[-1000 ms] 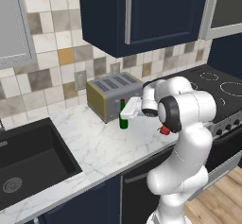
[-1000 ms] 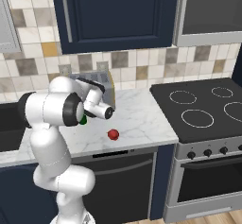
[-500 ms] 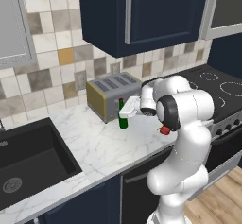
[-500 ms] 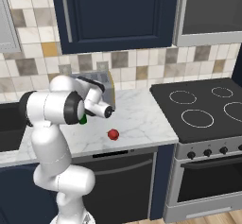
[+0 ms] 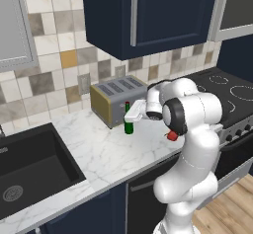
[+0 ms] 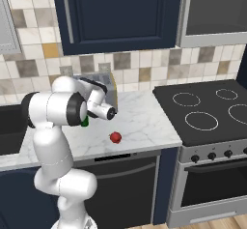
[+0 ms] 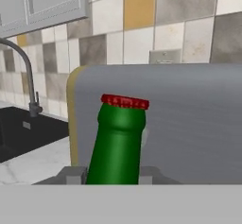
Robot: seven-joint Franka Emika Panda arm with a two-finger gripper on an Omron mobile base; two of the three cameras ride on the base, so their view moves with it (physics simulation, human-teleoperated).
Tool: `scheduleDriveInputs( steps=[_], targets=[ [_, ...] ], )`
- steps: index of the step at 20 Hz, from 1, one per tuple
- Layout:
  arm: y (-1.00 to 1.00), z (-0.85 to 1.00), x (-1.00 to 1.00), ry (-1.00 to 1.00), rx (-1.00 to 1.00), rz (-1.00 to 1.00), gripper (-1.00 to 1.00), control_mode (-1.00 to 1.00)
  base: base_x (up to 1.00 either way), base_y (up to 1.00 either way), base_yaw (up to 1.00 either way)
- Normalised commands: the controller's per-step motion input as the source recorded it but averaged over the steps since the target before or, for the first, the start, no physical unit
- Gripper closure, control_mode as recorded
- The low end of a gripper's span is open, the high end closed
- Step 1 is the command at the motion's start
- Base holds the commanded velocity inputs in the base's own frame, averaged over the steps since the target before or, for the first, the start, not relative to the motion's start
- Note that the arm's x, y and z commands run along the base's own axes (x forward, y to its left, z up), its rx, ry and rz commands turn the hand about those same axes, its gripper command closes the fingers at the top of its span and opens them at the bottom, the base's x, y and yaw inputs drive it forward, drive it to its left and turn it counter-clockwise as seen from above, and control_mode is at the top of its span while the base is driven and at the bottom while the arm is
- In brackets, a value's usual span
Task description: Place the liquor and beer on the top shelf of the fridge to keep them out of children's reach, and place the bell pepper on lower shelves for easy access.
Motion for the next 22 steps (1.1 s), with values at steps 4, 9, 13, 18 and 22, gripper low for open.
scheduleDriveInputs(
  steps=[4, 9, 13, 18, 22],
  targets=[
    [0.00, 0.00, 0.00, 0.00, 0.00, 0.00, 1.00, -1.00, 0.00, 0.00, 0.00],
    [0.00, 0.23, -0.51, 0.00, 0.00, 0.00, 1.00, -1.00, 0.00, 0.00, 0.00],
    [-0.03, 0.89, -0.68, 0.00, 0.00, 0.00, 1.00, -1.00, 0.00, 0.00, 0.00],
    [-0.20, 1.00, -0.51, 0.00, 0.00, 0.00, 1.00, -1.00, 0.00, 0.00, 0.00],
    [-0.43, 1.00, -0.46, 0.00, -0.04, -0.04, 1.00, -1.00, 0.00, 0.00, 0.00]
  ],
)
